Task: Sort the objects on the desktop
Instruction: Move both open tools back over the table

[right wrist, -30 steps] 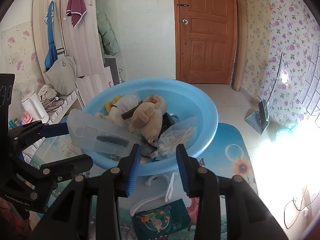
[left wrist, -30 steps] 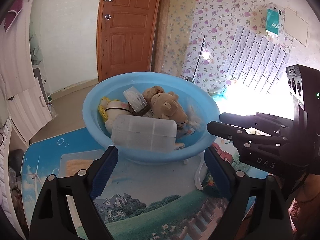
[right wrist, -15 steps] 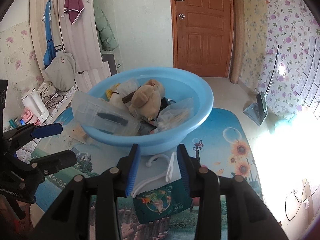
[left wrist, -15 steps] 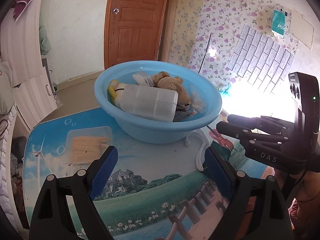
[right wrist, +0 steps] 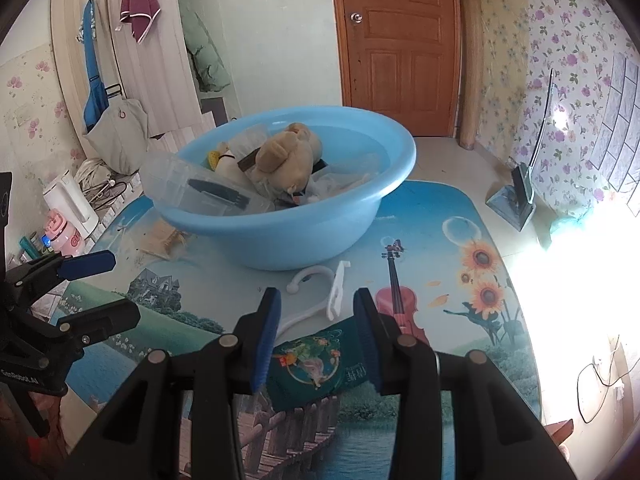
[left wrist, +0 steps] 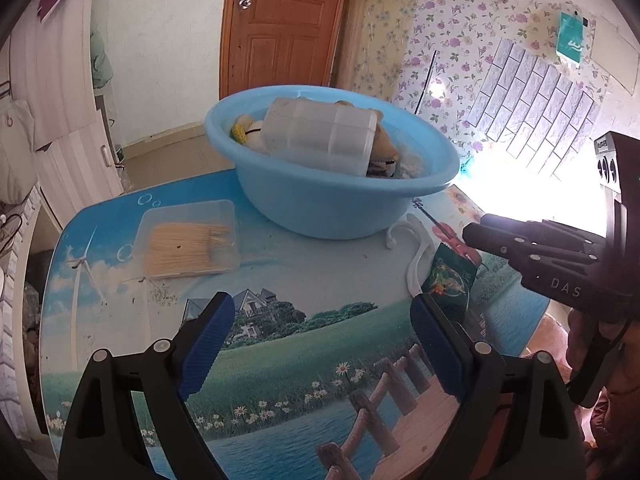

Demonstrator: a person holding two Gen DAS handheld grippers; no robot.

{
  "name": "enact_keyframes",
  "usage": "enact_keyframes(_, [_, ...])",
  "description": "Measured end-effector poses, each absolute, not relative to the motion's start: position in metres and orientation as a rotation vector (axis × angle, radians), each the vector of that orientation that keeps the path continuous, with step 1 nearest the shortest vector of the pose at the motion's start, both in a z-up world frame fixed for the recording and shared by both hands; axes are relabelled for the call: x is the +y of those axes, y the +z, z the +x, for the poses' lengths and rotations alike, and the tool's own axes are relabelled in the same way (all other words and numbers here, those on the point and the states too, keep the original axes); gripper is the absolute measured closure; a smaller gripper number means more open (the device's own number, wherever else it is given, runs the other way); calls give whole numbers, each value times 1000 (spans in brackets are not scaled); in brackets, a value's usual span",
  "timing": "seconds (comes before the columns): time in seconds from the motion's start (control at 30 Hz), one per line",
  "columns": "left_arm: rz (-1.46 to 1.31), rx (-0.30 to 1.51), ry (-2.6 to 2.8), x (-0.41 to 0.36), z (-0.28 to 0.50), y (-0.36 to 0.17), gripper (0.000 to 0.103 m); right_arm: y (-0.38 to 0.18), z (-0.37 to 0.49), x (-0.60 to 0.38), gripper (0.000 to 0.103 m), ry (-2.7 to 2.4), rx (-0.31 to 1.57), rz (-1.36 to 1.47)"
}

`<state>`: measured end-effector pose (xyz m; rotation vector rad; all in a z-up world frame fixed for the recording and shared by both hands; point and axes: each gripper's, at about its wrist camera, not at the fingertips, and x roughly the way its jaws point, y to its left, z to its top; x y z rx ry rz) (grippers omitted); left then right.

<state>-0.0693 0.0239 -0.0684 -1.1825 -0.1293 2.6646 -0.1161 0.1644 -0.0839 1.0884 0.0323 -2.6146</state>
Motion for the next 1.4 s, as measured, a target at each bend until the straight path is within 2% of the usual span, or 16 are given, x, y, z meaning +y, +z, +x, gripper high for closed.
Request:
enact_keyframes(0.97, [-1228, -232, 2667, 3, -67, -95, 13, -103, -117, 194, 66, -2650, -26, 1147])
enact_keyframes(1.4, [-1256, -179, 2616, 19, -77, -103, 13, -115, -126, 212, 66, -2670, -55, 1192])
